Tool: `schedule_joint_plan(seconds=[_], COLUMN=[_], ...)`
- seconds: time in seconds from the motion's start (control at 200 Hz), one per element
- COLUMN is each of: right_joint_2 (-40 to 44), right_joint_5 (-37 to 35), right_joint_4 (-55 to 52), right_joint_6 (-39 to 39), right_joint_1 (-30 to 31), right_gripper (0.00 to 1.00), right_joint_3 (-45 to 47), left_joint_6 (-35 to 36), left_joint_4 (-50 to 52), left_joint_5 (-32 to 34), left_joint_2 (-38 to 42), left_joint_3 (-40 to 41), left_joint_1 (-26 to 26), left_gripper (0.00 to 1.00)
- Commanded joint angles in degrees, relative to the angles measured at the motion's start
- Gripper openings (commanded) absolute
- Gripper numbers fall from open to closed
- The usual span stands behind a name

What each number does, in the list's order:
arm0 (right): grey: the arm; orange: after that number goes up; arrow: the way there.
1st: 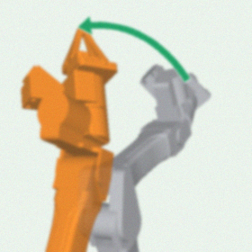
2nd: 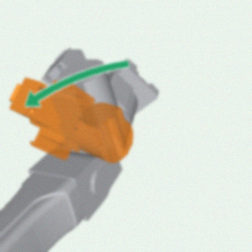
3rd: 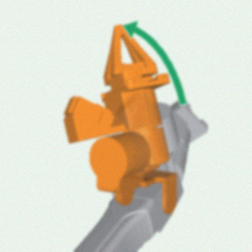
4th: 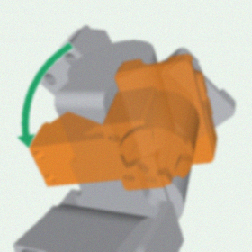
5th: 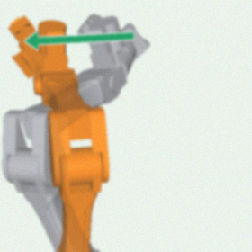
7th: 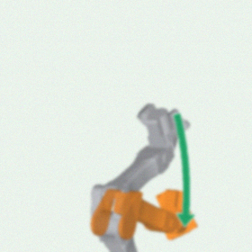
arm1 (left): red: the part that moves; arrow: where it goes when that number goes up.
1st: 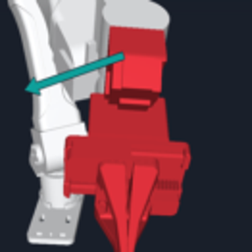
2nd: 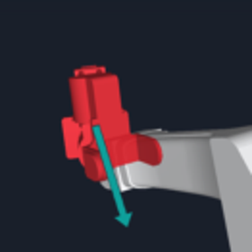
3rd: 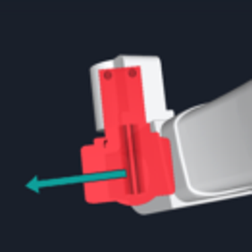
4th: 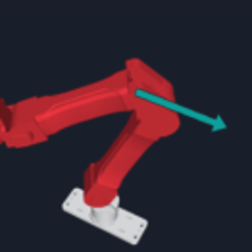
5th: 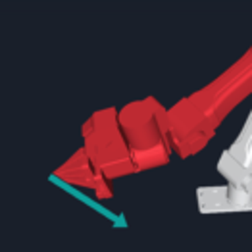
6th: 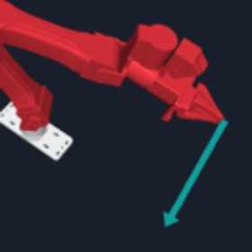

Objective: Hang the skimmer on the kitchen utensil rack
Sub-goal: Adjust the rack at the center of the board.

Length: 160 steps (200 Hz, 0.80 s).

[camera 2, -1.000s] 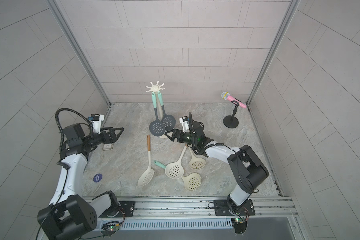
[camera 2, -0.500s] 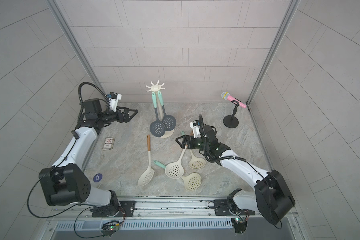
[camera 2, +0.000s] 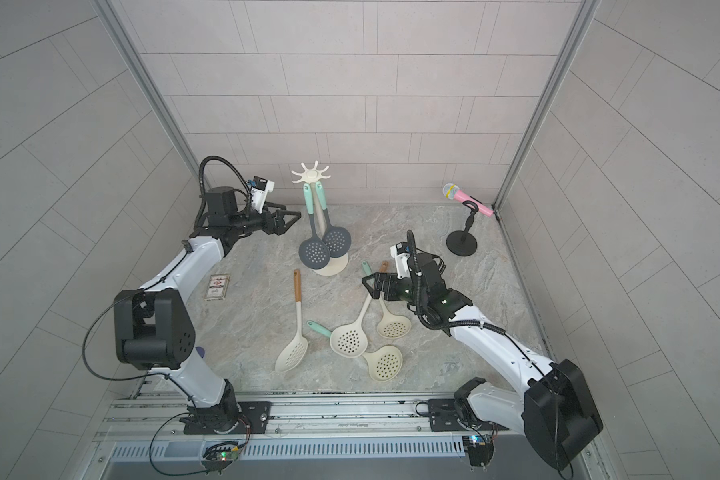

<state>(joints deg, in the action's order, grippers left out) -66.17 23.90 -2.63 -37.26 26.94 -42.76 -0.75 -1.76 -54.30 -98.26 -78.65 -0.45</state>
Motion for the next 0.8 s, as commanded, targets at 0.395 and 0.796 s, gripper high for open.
schedule_joint_plan(seconds=[0.395, 0.796], right_joint_2=[-0.6, -3.5], right_joint_5=[-4.1, -3.4], right_joint_4=[-4.2, -2.4], right_joint_6=[2.2, 1.1], right_joint_1=[-0.1, -0.1], right_gripper=[1.00, 0.99], right_joint_3=[-4.3, -5.0], left_joint_6=[-4.1, 4.1], left_joint_4=[-13.9, -9.6], left_joint_5=[-5.4, -5.2], left_joint_2=[-3.2, -0.9], left_joint_3=[-1.5, 0.4], left_joint_1=[2.8, 5.7], left_gripper=[0.82, 0.77])
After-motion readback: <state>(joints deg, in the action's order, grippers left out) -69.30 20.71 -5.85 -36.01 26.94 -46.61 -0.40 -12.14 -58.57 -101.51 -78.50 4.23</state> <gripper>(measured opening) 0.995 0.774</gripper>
